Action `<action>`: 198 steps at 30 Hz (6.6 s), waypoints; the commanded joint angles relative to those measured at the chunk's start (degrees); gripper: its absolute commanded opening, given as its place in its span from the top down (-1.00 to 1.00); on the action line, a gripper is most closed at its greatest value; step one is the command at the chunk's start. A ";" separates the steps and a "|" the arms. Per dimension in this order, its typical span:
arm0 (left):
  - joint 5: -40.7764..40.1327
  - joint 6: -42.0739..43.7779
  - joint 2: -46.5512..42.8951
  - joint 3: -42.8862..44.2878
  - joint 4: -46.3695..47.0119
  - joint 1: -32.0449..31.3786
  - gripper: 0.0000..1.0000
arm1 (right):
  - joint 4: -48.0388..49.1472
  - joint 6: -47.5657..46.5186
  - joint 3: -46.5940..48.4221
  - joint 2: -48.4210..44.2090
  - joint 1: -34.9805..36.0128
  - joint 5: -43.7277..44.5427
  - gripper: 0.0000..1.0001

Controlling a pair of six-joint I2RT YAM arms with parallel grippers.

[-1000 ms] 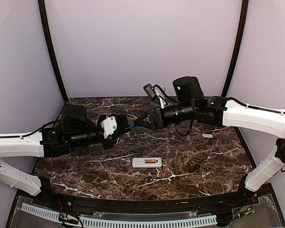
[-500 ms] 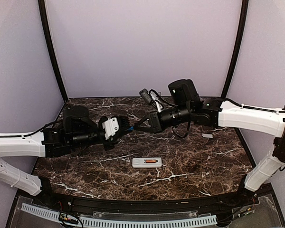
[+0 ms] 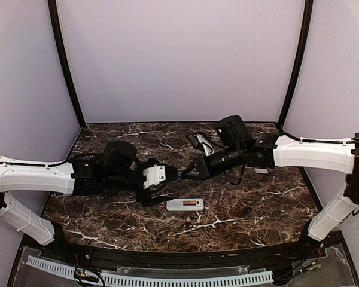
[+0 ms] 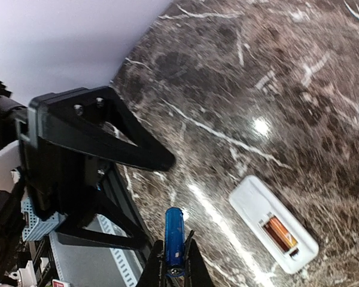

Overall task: Load the batteries into the remote control
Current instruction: Pass from the left arm to the right, then place the battery in the battery compartment, then load the battery into the battery compartment, then pick up the battery cover at the center of the board.

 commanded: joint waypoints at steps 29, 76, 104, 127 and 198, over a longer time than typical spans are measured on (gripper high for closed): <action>13.58 -5.43 25.59 3.53 -1.74 7.73 -0.64 | 11.53 1.59 -12.60 13.10 -3.47 -0.77 1.00; 16.32 -7.34 30.09 4.60 -1.25 7.47 -0.06 | 10.82 1.15 -12.02 18.22 -4.02 -0.66 0.84; 16.12 -7.55 30.36 5.16 -2.12 7.39 -0.06 | -4.15 -2.73 -6.13 13.34 -2.66 9.95 0.22; 16.08 -7.68 30.58 5.38 -2.36 7.46 -0.06 | -13.47 0.54 -0.30 13.11 -0.20 14.38 0.57; 16.03 -7.73 31.24 6.32 -3.56 7.34 0.02 | -18.15 -2.84 5.84 11.20 -2.22 18.27 0.67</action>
